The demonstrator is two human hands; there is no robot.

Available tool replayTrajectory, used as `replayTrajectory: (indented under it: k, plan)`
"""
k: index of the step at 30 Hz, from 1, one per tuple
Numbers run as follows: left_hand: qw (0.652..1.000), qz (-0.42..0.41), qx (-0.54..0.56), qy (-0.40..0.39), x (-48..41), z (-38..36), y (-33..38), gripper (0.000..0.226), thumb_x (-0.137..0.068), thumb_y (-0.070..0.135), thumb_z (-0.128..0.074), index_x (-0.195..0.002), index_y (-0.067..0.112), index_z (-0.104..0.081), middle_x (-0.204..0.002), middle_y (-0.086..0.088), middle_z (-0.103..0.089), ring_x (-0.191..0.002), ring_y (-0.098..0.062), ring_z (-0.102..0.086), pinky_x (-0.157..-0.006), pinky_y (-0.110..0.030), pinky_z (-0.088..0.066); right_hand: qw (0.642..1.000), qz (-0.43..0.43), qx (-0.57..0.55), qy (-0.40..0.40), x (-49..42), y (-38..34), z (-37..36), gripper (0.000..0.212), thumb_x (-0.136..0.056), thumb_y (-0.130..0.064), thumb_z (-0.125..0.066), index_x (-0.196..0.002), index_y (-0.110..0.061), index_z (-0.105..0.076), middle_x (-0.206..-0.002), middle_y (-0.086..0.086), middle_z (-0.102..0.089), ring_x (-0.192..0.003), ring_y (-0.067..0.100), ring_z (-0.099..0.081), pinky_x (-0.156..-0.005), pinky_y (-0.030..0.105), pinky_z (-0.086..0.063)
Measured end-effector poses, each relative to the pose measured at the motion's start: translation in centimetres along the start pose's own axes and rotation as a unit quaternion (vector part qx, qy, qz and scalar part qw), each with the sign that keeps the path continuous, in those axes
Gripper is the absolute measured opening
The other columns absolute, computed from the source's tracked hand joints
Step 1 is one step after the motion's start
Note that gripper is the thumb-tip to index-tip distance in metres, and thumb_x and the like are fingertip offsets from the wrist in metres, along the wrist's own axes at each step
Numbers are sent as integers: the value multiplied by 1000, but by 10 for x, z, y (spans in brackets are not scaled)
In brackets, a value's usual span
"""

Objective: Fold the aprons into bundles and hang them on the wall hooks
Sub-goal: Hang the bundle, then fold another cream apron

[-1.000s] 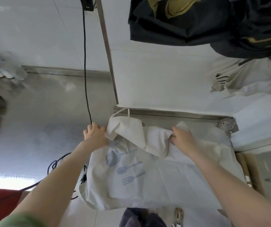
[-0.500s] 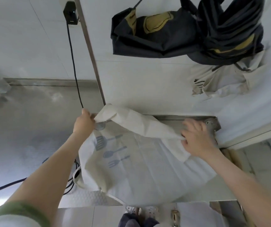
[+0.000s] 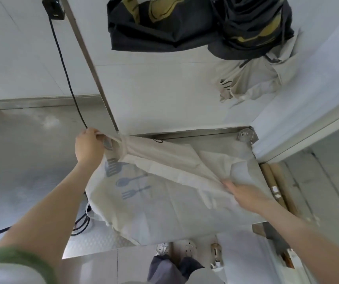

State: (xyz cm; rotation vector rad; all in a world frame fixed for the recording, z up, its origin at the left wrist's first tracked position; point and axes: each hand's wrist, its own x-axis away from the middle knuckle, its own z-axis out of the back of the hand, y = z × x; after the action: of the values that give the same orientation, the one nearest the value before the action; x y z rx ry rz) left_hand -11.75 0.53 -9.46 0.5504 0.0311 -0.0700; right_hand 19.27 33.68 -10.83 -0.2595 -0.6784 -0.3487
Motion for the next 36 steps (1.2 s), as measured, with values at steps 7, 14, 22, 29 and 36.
replayTrajectory:
  k: [7, 14, 22, 29, 36]
  plan:
    - [970, -112, -151, -155, 5, 3, 33, 42, -85, 7, -43, -96, 39, -69, -118, 2, -56, -117, -26, -41, -97, -36, -28, 991, 37, -13, -127, 0, 6, -14, 69, -78, -59, -62, -133, -20, -44, -128, -6, -44, -121, 17, -42, -94, 28, -36]
    - [788, -10, -331, -519, 19, 0, 16, 30, -72, 59, -61, -79, 34, -74, -100, 13, -55, -99, -17, -54, -94, -34, -42, 908, -170, -376, 72, -20, 18, -16, 43, -94, -33, -57, -125, -3, -52, -121, 16, -58, -95, 21, -54, -83, 35, -43]
    - [850, -222, -400, -260, 52, -41, 47, 37, -99, 37, -38, -132, 21, -40, -122, 5, -57, -121, -16, -49, -114, -43, -7, 782, -189, -586, 94, -44, 14, -9, 15, -94, -17, -59, -103, -5, -60, -83, 6, -59, -68, 8, -53, -55, 13, -41]
    - [845, -158, -395, -323, 59, -72, 28, 24, -90, 31, -47, -111, 21, -55, -107, 5, -62, -108, -18, -52, -106, -42, -20, 725, -165, -641, 190, -67, 22, -3, 23, -91, -8, -52, -70, -16, -48, -78, 12, -46, -69, 20, -45, -61, 31, -35]
    - [866, -149, -438, -191, 42, -60, 19, 27, -91, 12, -43, -99, 29, -61, -93, 7, -55, -99, -17, -52, -80, -34, -26, 684, -142, -609, 375, -61, 42, 62, 21, -97, -7, -41, -80, -17, -47, -72, 1, -42, -61, 13, -38, -55, 23, -32]
